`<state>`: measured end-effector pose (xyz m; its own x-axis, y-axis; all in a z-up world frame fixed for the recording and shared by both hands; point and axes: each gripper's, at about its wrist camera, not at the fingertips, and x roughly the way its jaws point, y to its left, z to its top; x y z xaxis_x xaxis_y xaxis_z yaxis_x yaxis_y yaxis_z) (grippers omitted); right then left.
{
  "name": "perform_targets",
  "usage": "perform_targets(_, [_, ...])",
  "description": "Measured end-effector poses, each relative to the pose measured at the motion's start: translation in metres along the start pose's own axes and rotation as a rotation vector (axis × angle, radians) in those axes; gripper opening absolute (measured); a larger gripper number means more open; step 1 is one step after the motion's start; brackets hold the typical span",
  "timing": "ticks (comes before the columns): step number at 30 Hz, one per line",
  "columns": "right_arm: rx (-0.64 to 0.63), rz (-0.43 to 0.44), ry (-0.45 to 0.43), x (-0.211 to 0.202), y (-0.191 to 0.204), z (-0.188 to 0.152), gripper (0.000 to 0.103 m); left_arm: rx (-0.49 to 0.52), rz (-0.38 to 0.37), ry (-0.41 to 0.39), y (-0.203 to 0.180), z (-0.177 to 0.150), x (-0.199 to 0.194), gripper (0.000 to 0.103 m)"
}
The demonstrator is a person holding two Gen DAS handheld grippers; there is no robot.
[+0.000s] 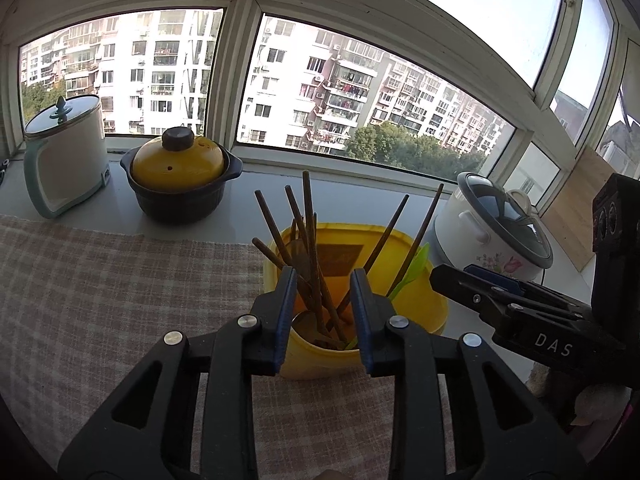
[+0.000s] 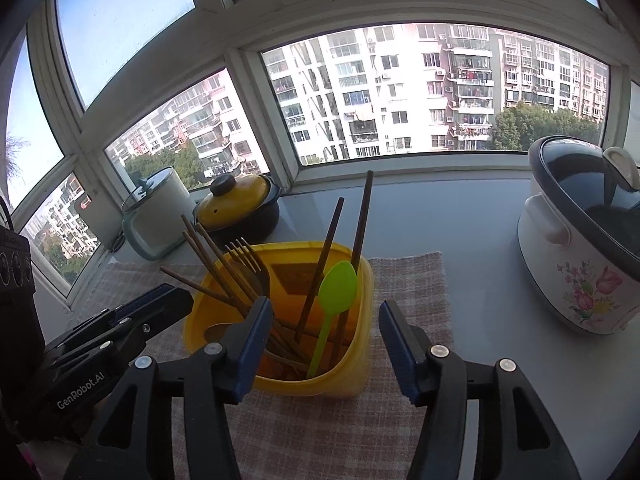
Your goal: Organize utensils
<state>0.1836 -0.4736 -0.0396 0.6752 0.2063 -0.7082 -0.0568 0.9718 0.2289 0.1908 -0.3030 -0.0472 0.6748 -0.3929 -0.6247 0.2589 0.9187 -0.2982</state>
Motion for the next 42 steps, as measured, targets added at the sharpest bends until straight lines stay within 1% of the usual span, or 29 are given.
perform_targets(1, [0.001, -0.002, -0.003, -0.001, 0.001, 0.000, 0.066, 0.001, 0.001, 0.001, 0.000, 0.000, -0.001, 0.027])
perform_targets(8, [-0.002, -0.004, -0.019, -0.011, 0.004, -0.001, 0.072, 0.010, 0.012, -0.007, 0.001, -0.004, -0.015, 0.028])
perform_targets(9, [-0.001, -0.004, -0.021, -0.013, 0.005, -0.001, 0.072, 0.013, 0.014, -0.008, 0.000, -0.005, -0.018, 0.031])
perform_targets(10, [0.001, -0.003, -0.022, -0.014, 0.005, -0.001, 0.073, 0.016, 0.016, -0.011, 0.000, -0.005, -0.021, 0.038])
perform_targets(11, [0.003, -0.004, -0.023, -0.016, 0.006, -0.002, 0.073, 0.018, 0.019, -0.016, 0.000, -0.006, -0.023, 0.042])
perform_targets(16, [0.001, -0.006, -0.031, -0.024, 0.013, -0.005, 0.076, 0.019, 0.028, -0.024, 0.003, -0.009, -0.039, 0.043])
perform_targets(18, [-0.002, -0.014, -0.040, -0.029, 0.018, -0.006, 0.079, 0.026, 0.035, -0.026, 0.002, -0.010, -0.046, 0.052])
perform_targets(19, [-0.003, -0.020, -0.044, -0.031, 0.020, -0.006, 0.081, 0.029, 0.038, -0.031, 0.003, -0.011, -0.050, 0.060])
perform_targets(20, [-0.005, -0.027, -0.049, -0.033, 0.023, -0.007, 0.082, 0.035, 0.041, -0.036, 0.004, -0.012, -0.055, 0.064])
perform_targets(22, [-0.010, -0.044, -0.059, -0.038, 0.029, -0.009, 0.086, 0.051, 0.047, -0.040, 0.006, -0.013, -0.063, 0.064])
perform_targets(24, [-0.024, -0.065, -0.068, -0.043, 0.037, -0.012, 0.087, 0.063, 0.048, -0.037, 0.009, -0.015, -0.070, 0.065])
perform_targets(26, [-0.032, -0.086, -0.076, -0.048, 0.046, -0.015, 0.089, 0.069, 0.046, -0.029, 0.013, -0.017, -0.077, 0.070])
perform_targets(28, [-0.038, -0.097, -0.087, -0.053, 0.055, -0.018, 0.093, 0.078, 0.040, -0.030, 0.016, -0.018, -0.085, 0.073])
perform_targets(31, [-0.036, -0.121, -0.104, -0.060, 0.067, -0.021, 0.096, 0.100, 0.043, -0.034, 0.020, -0.018, -0.096, 0.074])
perform_targets(33, [-0.029, -0.127, -0.112, -0.064, 0.074, -0.022, 0.099, 0.110, 0.042, -0.027, 0.024, -0.018, -0.101, 0.077])
perform_targets(34, [-0.026, -0.132, -0.116, -0.066, 0.077, -0.023, 0.101, 0.115, 0.042, -0.024, 0.025, -0.018, -0.104, 0.080])
perform_targets(36, [-0.019, -0.152, -0.133, -0.070, 0.082, -0.026, 0.103, 0.124, 0.050, -0.026, 0.029, -0.019, -0.110, 0.081])
perform_targets(39, [-0.015, -0.186, -0.147, -0.075, 0.088, -0.029, 0.103, 0.145, 0.066, -0.018, 0.032, -0.019, -0.117, 0.082])
perform_targets(42, [-0.008, -0.209, -0.159, -0.078, 0.093, -0.031, 0.103, 0.156, 0.083, -0.020, 0.036, -0.020, -0.122, 0.088])
